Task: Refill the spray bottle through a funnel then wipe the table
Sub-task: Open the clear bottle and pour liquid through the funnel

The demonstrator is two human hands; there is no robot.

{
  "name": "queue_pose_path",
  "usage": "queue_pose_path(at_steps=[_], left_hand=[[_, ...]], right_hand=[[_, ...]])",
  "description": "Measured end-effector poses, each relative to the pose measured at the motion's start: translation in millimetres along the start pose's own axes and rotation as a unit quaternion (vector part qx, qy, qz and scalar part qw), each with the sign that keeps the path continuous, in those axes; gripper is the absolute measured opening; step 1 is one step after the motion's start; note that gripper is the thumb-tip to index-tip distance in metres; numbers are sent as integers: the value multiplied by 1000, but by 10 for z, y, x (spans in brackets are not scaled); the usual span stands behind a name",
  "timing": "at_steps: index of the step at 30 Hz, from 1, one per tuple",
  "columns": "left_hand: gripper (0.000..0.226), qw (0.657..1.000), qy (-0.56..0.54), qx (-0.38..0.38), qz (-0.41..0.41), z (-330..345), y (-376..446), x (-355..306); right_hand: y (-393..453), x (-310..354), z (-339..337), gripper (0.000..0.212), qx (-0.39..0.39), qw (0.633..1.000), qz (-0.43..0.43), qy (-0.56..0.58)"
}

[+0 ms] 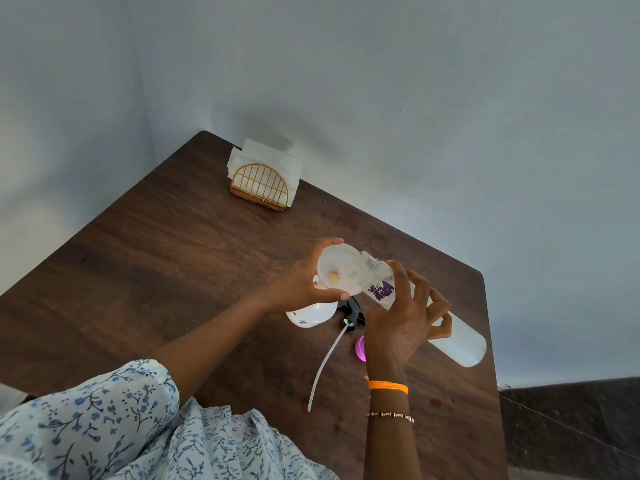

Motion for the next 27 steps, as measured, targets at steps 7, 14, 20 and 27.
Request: queue_pose_path(at_steps=[7,14,20,27], left_hand=[[85,1000,0,-4,2,3,2,6],[85,1000,-13,0,3,1,-4,-6],[86,1000,-10,-1,5,6,9,6],[86,1000,-11,0,5,-4,0,4]], right_hand=[[-1,0,-3,67,1,1000,-2,1],[6,-5,3,68,1,1000,-1,3],[5,-8,8,69,2,1000,-2,3],[4,-12,12,69,1,1000,-4,2]])
Point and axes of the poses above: each hand's wrist, its own y-axis towards the middle knuckle, its own z-axis out of the palm, x = y × z, the point moved 5 cm from there along y, towards the middle knuckle, and after that the axes turned 9 degrees about y, right-handed, at the moved point
